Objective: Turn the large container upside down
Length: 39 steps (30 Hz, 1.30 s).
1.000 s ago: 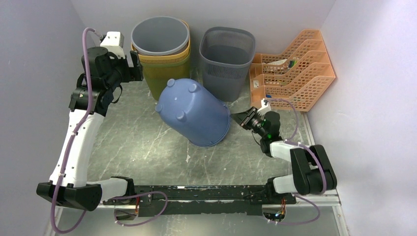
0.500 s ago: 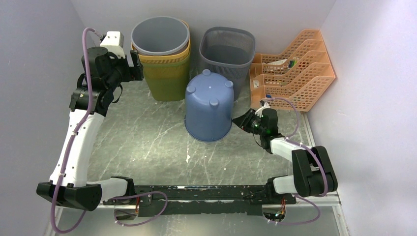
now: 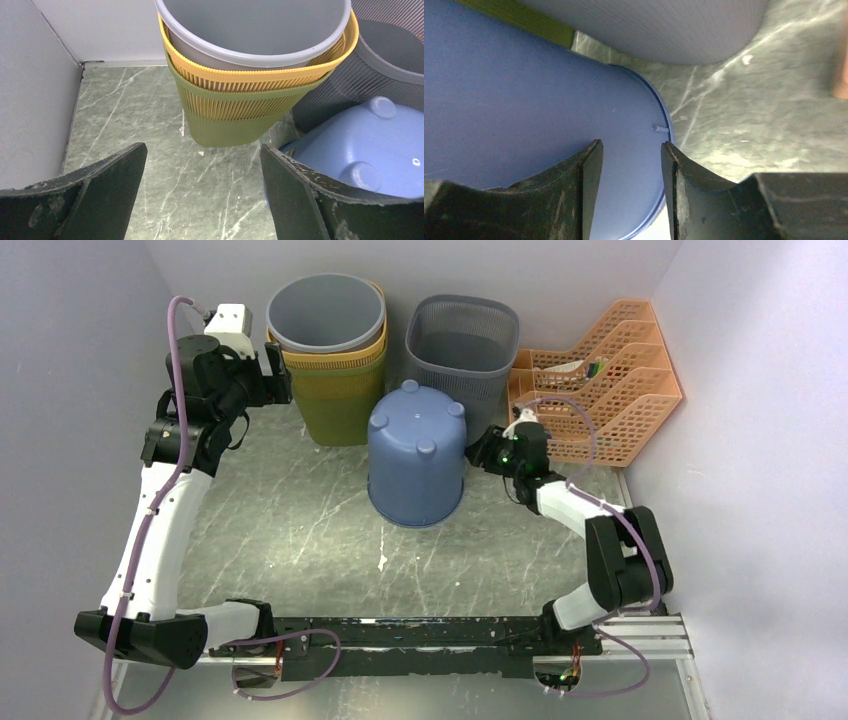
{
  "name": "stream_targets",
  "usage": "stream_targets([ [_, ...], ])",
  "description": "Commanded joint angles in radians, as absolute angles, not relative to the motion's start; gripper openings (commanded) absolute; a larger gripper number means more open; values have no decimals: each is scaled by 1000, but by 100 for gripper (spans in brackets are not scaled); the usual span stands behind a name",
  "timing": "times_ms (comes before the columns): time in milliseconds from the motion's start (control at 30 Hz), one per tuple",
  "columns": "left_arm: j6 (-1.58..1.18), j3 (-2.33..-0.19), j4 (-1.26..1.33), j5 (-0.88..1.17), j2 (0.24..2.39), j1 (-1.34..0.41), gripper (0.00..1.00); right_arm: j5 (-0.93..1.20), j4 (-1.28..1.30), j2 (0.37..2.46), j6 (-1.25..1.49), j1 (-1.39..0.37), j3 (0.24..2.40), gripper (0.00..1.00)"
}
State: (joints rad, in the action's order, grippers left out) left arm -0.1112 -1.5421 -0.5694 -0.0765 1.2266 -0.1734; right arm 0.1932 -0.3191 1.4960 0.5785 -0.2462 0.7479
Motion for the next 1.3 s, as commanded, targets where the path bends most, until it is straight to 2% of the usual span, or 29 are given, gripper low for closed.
stream_targets([
  [0, -96, -1561, -552, -61, 1193, -179, 95, 104, -265, 1562, 533, -385, 813, 47],
  [200, -100, -1564, -547, -51, 1180, -179, 95, 55, -291, 1679, 562, -664, 945, 47],
  [367, -98, -1550, -547, -40, 1179, -179, 95, 84, -305, 1811, 589, -825, 1104, 47],
  [467, -83, -1545, -548, -58, 1172, -179, 95, 57, -264, 1822, 564, -878, 1145, 47],
  [667, -73, -1548, -547, -77, 1175, -179, 95, -106, -80, 1653, 408, -891, 1183, 47],
  [767, -87, -1541, -531, -64, 1185, -179, 95, -189, 78, 1595, 226, -889, 1303, 48],
  [800, -94, -1537, -523, -58, 1187, -179, 95, -219, 157, 1591, 173, -888, 1360, 52],
  [867, -108, -1527, -500, -36, 1189, -179, 95, -281, 249, 1596, 98, -888, 1478, 59],
  [1100, -124, -1486, -461, -15, 1189, -179, 95, -439, 330, 1665, -76, -851, 1741, 69],
  [1267, -117, -1482, -465, -7, 1178, -179, 95, -304, 514, 1815, -78, -697, 1988, 69],
])
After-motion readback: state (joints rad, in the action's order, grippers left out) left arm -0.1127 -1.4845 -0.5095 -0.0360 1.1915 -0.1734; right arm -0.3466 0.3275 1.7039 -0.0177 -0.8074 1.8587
